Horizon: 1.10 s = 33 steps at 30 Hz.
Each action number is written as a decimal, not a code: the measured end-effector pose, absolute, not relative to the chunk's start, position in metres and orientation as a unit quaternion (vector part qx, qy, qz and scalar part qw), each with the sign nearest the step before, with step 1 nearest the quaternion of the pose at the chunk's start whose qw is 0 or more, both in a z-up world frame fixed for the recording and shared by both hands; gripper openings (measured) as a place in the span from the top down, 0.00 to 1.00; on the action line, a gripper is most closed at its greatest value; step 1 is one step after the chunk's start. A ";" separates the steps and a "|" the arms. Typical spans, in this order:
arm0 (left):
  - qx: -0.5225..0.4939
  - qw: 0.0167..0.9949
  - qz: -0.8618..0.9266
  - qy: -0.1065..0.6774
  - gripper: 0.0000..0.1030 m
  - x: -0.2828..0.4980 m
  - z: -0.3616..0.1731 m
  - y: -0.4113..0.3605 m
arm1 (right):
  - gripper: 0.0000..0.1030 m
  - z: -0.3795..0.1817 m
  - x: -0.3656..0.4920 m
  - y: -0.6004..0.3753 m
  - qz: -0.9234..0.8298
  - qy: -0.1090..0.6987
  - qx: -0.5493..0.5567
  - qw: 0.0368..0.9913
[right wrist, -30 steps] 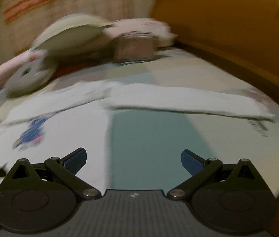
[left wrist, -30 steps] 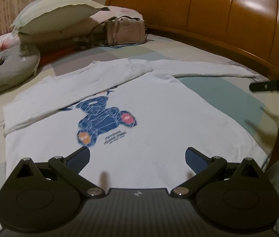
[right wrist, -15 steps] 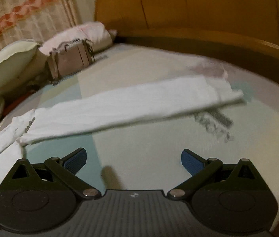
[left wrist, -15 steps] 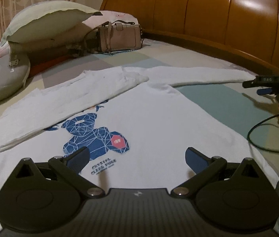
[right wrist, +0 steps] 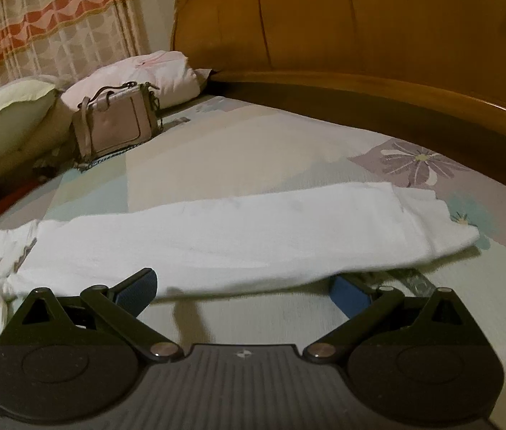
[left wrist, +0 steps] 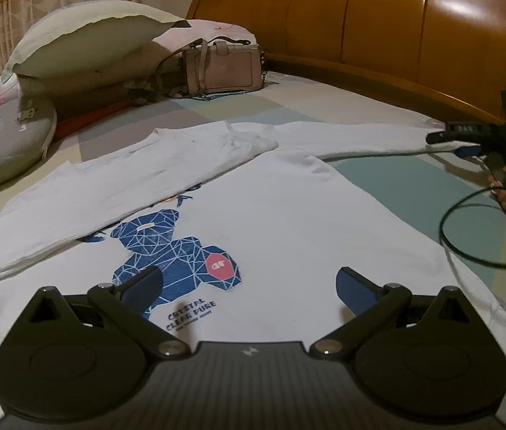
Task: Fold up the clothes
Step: 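Reach the open right gripper to the spread sweatshirt sleeve cuff, then close the right gripper on the sleeve cuff and lift it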
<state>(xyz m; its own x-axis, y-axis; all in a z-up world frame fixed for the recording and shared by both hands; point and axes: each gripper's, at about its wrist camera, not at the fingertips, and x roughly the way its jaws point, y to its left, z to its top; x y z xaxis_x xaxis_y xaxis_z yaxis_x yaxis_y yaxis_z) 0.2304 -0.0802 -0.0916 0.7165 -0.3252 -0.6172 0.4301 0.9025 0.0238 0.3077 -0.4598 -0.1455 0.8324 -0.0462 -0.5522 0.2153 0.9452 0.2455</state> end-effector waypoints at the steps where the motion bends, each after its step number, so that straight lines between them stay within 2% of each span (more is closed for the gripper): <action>1: 0.083 0.923 -0.205 0.315 0.01 0.230 -0.091 -0.081 | 0.00 -0.146 0.311 -0.463 -0.069 0.277 0.159 0.945; 9: 0.097 0.926 -0.187 0.313 0.01 0.229 -0.092 -0.083 | 0.00 -0.147 0.342 -0.478 -0.096 0.250 0.217 0.939; 15: 0.104 0.929 -0.181 0.307 0.01 0.226 -0.089 -0.082 | 0.00 -0.150 0.359 -0.484 -0.083 0.238 0.221 0.942; 22: 0.107 0.928 -0.178 0.309 0.01 0.229 -0.090 -0.084 | 0.00 -0.147 0.341 -0.489 -0.064 0.183 0.257 0.947; 33: 0.113 0.918 -0.210 0.318 0.01 0.217 -0.087 -0.078 | 0.00 -0.105 0.335 -0.456 -0.027 0.161 0.210 0.964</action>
